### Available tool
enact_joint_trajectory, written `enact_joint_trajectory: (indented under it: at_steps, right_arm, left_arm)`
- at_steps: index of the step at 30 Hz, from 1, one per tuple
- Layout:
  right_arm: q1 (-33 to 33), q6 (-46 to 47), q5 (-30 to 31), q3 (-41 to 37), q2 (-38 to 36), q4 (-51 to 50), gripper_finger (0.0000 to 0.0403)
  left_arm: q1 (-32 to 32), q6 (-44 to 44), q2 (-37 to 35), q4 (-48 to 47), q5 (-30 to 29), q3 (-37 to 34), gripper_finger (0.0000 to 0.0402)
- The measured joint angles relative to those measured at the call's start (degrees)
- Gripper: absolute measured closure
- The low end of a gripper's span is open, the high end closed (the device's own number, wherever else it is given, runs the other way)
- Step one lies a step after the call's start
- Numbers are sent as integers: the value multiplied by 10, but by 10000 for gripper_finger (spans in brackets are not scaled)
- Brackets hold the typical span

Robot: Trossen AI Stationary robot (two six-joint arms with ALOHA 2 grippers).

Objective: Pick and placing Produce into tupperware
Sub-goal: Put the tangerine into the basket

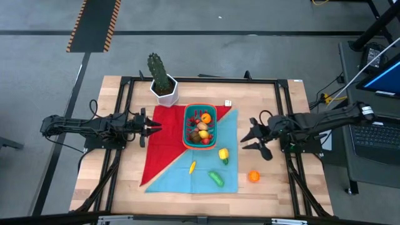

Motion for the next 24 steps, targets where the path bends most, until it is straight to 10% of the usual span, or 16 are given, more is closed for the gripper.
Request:
enact_joint_trajectory:
  at_steps: [24]
  right_arm:
    - [204,278,61,9,32,-191,255]
  left_arm:
    - [0,-57,0,2,-11,0,372]
